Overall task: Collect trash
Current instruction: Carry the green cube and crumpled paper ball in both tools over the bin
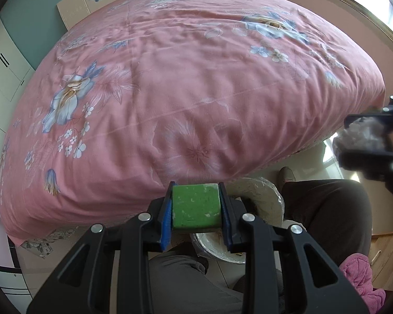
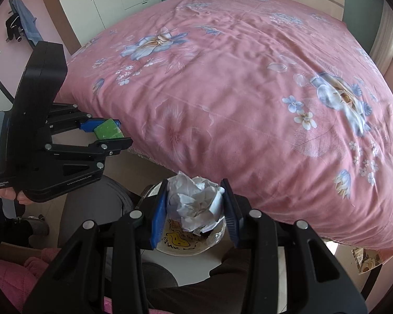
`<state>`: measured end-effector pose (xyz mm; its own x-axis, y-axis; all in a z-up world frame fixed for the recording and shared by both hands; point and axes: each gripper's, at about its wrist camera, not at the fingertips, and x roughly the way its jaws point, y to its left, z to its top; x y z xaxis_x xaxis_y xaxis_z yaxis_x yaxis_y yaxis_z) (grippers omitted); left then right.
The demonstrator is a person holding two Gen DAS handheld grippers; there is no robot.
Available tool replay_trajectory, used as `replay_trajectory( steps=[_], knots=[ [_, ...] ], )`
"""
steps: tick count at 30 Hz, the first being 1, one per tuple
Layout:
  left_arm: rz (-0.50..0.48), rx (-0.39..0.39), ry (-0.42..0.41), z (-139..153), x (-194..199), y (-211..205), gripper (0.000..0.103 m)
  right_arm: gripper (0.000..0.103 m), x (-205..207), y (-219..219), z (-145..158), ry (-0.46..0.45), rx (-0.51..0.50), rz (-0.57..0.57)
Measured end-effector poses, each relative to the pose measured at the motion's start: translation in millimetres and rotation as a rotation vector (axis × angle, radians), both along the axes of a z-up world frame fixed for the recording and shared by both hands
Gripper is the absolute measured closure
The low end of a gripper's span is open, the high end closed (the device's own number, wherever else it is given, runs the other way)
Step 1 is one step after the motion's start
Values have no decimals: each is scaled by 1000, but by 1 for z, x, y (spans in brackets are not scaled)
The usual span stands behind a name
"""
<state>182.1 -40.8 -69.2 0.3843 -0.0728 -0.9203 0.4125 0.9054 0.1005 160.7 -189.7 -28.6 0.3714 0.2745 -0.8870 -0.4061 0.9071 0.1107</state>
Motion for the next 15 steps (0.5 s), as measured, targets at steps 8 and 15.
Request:
replay_trajectory(
  steps=[8,15],
  knots=[
    [1,-5,161,-73,-8,0,70,63,-5,10,-83,173,24,4],
    [19,-15,291,-135,-12,-3,70,63,-10,22,-160,330,46,-6]
  ],
)
